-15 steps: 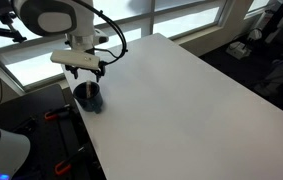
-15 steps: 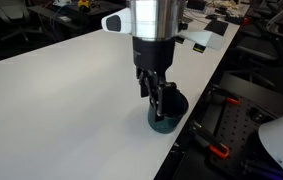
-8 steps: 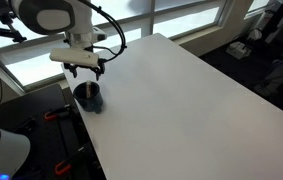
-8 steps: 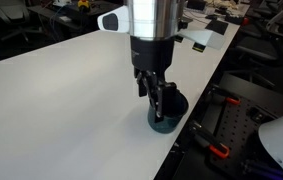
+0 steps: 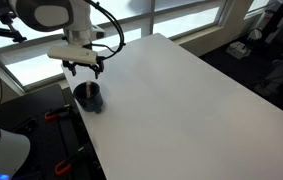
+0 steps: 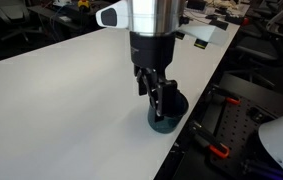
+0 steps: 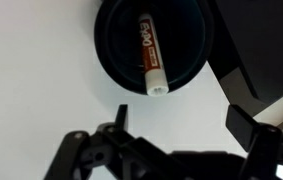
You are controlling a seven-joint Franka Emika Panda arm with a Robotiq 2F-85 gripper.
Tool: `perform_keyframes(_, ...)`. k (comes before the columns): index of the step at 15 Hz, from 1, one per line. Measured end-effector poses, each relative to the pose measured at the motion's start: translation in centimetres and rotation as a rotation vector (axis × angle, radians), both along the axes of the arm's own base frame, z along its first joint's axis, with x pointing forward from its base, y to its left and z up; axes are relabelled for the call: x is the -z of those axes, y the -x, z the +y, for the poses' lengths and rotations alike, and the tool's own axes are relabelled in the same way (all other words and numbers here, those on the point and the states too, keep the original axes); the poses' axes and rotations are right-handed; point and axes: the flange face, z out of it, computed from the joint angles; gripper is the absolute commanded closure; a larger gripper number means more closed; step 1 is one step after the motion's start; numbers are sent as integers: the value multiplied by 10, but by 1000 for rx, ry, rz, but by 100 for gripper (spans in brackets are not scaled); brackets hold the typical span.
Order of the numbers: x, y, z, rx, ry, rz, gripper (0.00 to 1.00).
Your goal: Remove the marker from the cup and put it on the table
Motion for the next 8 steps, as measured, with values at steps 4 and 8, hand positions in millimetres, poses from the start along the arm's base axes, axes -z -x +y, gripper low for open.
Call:
perform_keyframes(4, -10, 1, 1, 32, 6, 4, 0)
perform_keyframes(8, -11, 5, -2, 59, 12, 49, 0)
